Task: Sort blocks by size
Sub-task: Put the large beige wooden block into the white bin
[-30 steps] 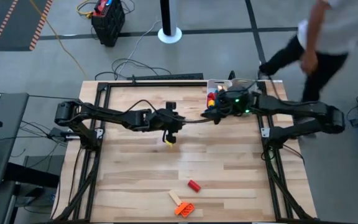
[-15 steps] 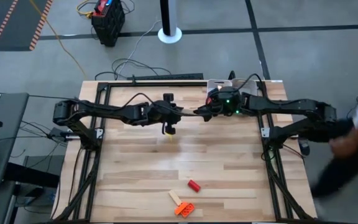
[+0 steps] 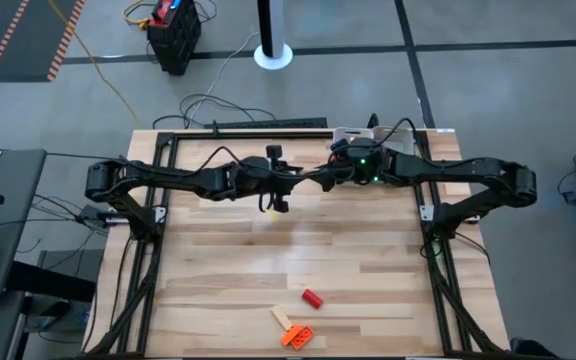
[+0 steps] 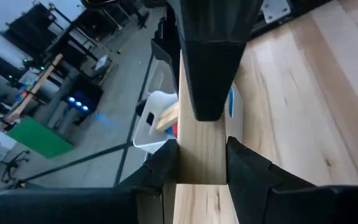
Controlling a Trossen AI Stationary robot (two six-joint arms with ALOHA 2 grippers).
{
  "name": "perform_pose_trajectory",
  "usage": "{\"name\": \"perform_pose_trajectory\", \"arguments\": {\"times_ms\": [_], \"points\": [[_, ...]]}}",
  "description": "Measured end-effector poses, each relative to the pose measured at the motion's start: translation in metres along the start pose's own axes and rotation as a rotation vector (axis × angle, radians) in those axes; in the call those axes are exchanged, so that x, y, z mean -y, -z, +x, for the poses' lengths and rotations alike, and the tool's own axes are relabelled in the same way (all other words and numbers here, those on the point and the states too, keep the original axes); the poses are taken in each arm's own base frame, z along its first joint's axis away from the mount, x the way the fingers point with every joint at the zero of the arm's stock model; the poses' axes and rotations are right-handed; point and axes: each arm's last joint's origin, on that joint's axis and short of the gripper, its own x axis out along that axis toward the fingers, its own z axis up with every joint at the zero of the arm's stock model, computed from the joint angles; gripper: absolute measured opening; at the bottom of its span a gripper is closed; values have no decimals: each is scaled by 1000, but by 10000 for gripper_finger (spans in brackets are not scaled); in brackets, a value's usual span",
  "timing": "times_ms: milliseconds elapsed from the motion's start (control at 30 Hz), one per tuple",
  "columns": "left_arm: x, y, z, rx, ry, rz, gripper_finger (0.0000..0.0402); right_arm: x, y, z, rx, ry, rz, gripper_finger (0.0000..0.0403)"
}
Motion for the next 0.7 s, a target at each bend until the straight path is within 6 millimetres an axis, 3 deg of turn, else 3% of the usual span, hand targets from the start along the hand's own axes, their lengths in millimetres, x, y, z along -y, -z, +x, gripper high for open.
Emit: {"name": "perform_pose_trajectory", "arguments": {"times_ms": [367,567,700], "points": [[-1,-9,-1,94,-3,-48,112,-3,-3,3,31,-53,-3,230],[3,-11,-3,98,7,-53,111,-3,-4,3,19,-76,-20,150],[3,-11,-2,80,-21,-152,124,0,-7,3,3,-89,-27,83]]}}
